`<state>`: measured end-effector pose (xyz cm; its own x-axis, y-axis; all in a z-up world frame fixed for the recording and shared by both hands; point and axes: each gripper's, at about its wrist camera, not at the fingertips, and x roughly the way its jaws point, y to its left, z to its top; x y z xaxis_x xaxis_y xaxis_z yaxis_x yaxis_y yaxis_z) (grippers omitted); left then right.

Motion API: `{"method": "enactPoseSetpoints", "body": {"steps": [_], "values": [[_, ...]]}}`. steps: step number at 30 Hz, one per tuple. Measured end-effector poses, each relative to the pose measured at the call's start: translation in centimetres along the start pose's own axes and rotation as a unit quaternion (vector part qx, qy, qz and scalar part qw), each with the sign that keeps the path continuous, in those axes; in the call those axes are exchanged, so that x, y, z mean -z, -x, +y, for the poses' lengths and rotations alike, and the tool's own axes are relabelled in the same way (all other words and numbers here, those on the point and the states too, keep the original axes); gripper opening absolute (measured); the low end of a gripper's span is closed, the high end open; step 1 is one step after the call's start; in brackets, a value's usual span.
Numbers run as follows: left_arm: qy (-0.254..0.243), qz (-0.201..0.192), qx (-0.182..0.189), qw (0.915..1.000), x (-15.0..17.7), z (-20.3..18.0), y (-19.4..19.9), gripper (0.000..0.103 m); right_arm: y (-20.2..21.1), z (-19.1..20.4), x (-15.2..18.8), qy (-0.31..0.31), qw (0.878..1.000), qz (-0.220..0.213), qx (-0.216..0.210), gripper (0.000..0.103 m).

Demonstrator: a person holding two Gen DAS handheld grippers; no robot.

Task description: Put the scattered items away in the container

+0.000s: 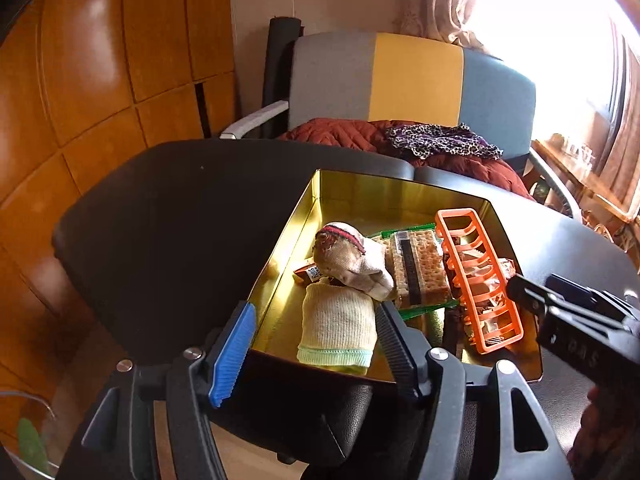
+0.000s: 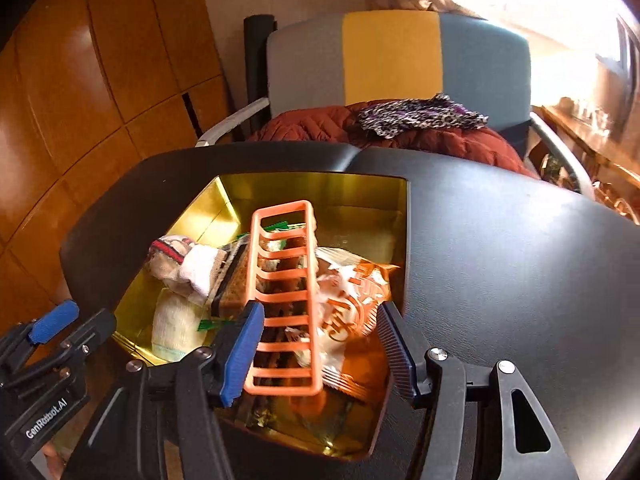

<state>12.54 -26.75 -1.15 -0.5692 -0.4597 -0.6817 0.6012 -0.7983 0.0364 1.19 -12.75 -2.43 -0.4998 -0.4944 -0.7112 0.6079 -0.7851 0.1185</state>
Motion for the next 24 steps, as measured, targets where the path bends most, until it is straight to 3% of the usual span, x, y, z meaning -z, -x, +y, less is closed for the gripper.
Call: {"method": "enactPoseSetpoints", "body": {"steps": [5, 11, 24], "values": [[-0.036, -0.023, -0.045, 0.9981, 0.4, -1.5, 1.4, 0.063, 1.2, 0.1, 1.3, -0.001, 1.0, -0.007, 0.027, 0.066], [-0.024, -0.01, -0.027, 0.9993, 0.7, -1.2, 1.8, 0.063, 2.4, 0.1, 2.0, 0.003, 0.998, -0.018, 0.054, 0.074], [-0.016, -0.006, -0.011, 0.9998, 0.6, -2.6, 2.7, 0.063, 3.6, 0.4, 2.7, 0.01, 0.997, -0.023, 0.069, 0.076]]}}
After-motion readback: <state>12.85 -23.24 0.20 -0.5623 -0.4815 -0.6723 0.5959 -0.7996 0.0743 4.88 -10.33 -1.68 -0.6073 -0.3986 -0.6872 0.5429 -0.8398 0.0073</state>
